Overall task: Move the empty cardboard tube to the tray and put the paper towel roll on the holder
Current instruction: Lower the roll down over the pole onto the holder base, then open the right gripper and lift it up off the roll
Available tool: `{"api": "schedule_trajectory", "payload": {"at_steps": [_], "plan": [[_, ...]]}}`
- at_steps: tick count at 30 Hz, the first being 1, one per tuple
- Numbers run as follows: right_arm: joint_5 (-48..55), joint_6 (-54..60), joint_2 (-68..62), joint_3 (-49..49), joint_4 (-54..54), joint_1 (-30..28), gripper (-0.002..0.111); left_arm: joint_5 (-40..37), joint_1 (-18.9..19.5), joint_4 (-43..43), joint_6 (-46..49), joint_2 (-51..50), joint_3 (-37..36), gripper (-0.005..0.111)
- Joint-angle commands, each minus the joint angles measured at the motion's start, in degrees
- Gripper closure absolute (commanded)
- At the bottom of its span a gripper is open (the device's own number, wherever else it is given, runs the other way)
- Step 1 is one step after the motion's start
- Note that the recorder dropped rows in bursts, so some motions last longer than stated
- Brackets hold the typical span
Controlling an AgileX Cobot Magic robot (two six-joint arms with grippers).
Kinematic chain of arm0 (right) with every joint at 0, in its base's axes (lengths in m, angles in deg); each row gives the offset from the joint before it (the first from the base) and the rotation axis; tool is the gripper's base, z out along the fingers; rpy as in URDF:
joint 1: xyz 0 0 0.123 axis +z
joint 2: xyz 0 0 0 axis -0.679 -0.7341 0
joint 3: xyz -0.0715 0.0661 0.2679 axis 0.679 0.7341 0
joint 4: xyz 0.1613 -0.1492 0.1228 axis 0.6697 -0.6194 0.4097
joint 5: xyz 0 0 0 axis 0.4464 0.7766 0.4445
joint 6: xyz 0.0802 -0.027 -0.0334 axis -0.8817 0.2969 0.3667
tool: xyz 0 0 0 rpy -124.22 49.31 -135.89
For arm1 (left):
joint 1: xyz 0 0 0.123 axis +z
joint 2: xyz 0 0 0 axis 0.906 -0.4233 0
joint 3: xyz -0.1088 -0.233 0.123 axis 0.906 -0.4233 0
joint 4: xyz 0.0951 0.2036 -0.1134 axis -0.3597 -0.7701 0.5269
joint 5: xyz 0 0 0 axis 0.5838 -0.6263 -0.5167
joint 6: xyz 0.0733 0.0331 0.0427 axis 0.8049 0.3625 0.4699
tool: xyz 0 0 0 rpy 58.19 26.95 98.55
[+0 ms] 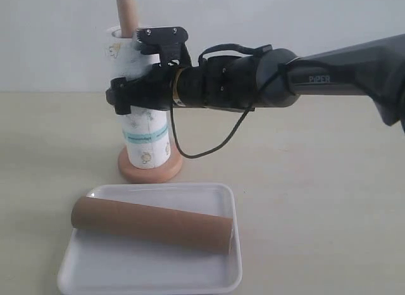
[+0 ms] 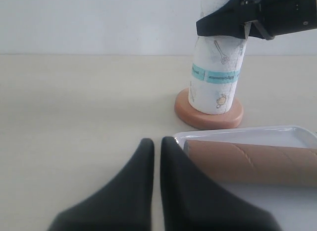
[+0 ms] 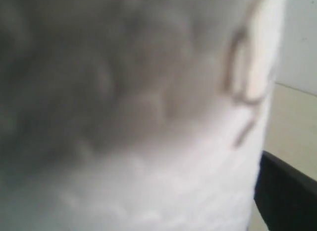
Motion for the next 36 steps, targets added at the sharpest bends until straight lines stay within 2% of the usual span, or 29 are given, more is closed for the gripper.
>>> {"api": "schedule_trajectory", "payload": {"at_steps": [1,24,31,36], "plan": [[0.06,-0.15,0.82,-0.28,0.25,-0.53,0.003,0.04,-0.19,0.45,0.09,0.15,-0.2,0.103],[2.67,-2.87,11.8,-0.28,-1.97,1.52,0.003,0.04,-0.19,0.45,0.09,0.15,-0.2,0.103],[6.64,-2.87,16.89,-0.28,-3.46,2.31,0.003,0.04,-0.19,0.45,0.09,0.15,-0.2,0.103],[13.17,-2.87,20.09,-0.28,-3.2,2.31,0.003,0.04,-0.19,0.45,0.09,0.15,-0.2,0.103]]}}
